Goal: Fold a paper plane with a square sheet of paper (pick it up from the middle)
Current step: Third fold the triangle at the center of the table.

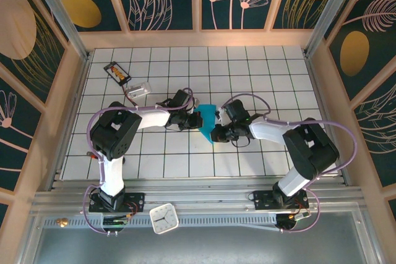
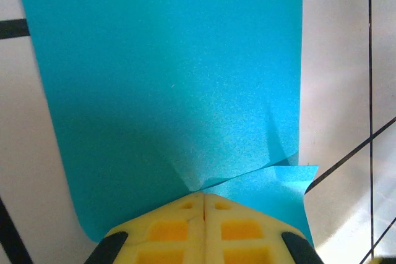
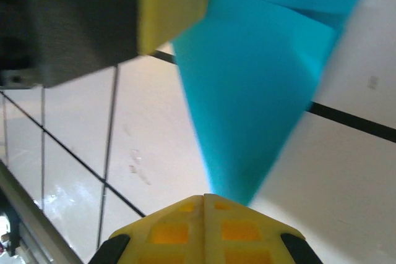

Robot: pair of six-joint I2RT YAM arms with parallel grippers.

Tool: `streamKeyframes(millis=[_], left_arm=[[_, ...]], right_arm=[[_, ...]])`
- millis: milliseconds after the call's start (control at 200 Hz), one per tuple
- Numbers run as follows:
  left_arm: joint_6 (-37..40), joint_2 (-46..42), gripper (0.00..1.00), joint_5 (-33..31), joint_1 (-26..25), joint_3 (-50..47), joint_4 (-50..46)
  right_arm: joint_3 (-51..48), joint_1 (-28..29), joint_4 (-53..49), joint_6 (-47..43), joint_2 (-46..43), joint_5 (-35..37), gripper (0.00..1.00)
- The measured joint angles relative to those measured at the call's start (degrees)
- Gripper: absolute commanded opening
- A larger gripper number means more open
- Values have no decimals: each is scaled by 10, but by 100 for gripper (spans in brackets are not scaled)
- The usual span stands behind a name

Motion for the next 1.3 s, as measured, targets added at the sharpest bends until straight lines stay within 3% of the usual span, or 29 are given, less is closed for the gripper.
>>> streamKeyframes(millis=[475,891,1296], left_arm=[[5,2,0,-4,0,5,-4],[13,4,0,-3,-1,9,-11],[15,5,0,-3,-1,12,-15]], right_arm=[[52,6,9,-17,97,-21,0],[-14,-12,86,-15,74,-49,0],[-66,-11,87,0,26,-46,0]])
